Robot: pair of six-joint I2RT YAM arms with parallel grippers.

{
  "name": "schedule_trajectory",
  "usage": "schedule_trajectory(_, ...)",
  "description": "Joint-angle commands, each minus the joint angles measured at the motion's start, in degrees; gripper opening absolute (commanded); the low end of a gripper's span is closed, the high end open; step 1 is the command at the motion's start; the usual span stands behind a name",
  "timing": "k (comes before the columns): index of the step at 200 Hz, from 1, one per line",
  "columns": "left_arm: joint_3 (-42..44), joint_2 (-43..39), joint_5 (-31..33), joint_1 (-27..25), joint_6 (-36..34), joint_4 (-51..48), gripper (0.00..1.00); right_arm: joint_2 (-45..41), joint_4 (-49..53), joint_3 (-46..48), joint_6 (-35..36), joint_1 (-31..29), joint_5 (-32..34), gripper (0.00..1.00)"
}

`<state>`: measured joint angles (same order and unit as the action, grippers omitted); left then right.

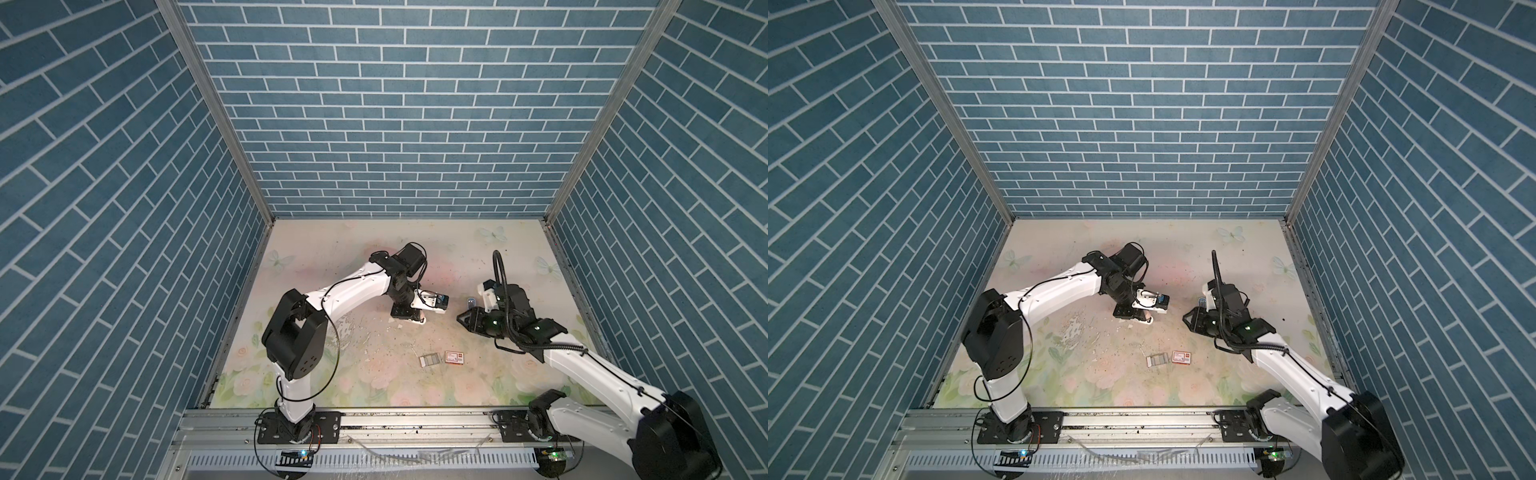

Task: Load the staples into the stapler

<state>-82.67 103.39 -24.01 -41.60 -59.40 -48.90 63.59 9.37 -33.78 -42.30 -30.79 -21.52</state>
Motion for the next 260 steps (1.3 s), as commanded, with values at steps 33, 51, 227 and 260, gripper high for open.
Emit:
schedule_trajectory(33, 8.03, -6.02, -2.74, 1.00, 7.43, 6.05, 0.11, 12.35, -11.87, -4.20, 2.20, -5.19, -8.45, 0.33)
schedule_trajectory(51, 9.74, -7.30, -3.15, 1.00, 8.76, 7.92, 0.11, 15.11, -15.47, -4.19, 0.99, -5.59, -10.57, 0.33)
schedule_trajectory(227, 6.74, -7.52, -6.19, 1.06, 11.19, 9.76, 0.10, 18.12, -20.39, -1.47, -1.37, -7.84, -9.86, 0.32)
schedule_trajectory(260, 5.65, -7.51, -7.60, 1.09, 12.49, 9.53, 0.09, 18.97, -22.56, -0.44, -2.08, -8.00, -9.42, 0.31)
